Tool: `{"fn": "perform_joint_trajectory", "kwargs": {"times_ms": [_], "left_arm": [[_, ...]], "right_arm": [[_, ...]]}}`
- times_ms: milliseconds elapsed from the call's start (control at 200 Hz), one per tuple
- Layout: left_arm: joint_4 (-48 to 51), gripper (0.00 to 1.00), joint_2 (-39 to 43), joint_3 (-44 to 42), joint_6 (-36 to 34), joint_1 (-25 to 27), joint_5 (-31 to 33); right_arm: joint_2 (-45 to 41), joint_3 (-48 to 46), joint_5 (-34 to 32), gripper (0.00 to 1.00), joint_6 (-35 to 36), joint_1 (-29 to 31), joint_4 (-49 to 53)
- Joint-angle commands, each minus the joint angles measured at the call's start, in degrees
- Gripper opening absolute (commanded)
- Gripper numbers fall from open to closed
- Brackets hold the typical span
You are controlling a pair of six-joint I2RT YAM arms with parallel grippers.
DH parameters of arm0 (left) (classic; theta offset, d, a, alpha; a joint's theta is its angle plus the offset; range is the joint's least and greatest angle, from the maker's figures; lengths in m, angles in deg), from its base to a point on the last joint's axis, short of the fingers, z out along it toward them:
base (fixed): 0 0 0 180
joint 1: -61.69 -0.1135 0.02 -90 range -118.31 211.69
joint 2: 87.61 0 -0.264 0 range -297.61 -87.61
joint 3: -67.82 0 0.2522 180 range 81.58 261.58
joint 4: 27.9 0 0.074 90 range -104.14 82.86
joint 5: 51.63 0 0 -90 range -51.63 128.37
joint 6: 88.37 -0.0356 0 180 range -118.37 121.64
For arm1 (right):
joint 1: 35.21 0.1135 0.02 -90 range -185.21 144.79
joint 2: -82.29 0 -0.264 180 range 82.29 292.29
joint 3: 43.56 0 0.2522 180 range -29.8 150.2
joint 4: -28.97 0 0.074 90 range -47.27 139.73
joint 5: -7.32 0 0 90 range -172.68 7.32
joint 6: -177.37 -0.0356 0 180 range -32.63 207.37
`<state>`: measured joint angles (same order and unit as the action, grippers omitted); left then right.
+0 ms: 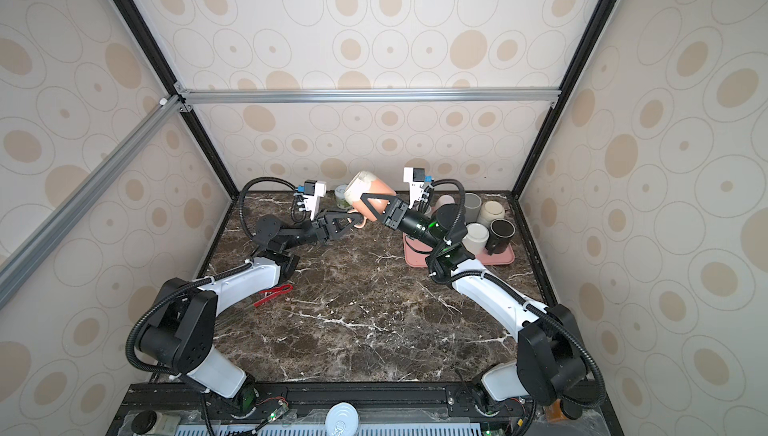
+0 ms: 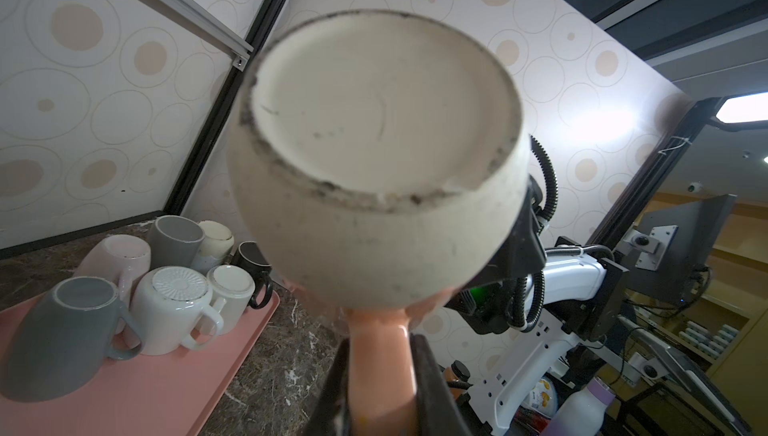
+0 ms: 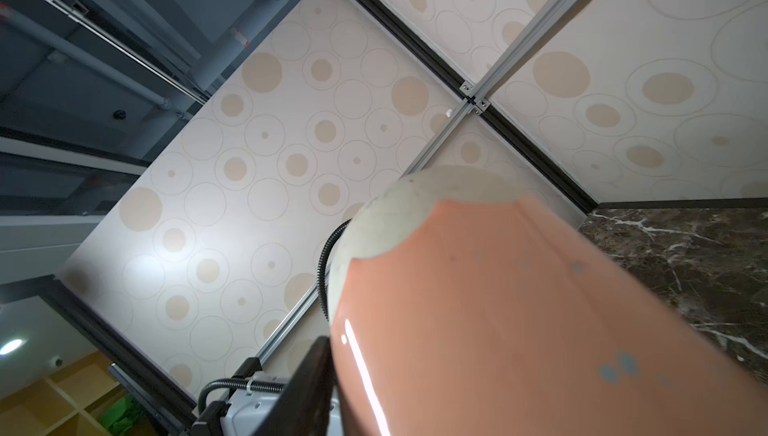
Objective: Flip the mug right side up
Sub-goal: 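Grip the orange mug body with the right gripper and open the left gripper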
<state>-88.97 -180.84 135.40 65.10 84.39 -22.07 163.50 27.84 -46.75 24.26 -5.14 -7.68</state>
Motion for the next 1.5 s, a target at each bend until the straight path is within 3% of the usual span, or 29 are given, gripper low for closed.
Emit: {"fn": "perform_joint_trajectory", "kwargs": {"times_ms": [0,200,530,685,1030,1270,1491], "left_arm": [[-17.9,0.00,-1.1,1.2,9.4,0.1,-2.4],[-20.4,0.00,-2.0,0.4,11.0,0.0,-2.9],[-11.8,0.00,1.0,-1.3,2.7,0.0,-3.1],[-7.8,0.06,2.1,-1.7,-1.1,0.0,-2.8],[-7.1,0.09,2.5,-2.2,-2.2,-0.3,-2.5],[-3.1,0.41,4.6,-3.1,-6.0,-1.0,-1.5],[14.9,0.62,9.9,-3.8,-19.3,-2.3,1.3]], "right_arm": [[1.3,-2.6,0.0,0.28,-0.6,1.5,-4.3],[2.6,-4.0,0.1,0.00,-1.1,1.9,-6.6],[4.6,-3.2,-1.0,0.00,-1.3,2.0,-7.7],[5.2,-3.2,-1.4,0.00,-2.0,1.9,-9.4],[5.5,-2.7,-2.0,0.00,-1.9,2.1,-10.0],[5.6,-2.6,-3.1,0.00,-1.7,2.2,-8.6],[4.1,-1.6,-6.1,0.00,1.9,2.5,2.7]]}}
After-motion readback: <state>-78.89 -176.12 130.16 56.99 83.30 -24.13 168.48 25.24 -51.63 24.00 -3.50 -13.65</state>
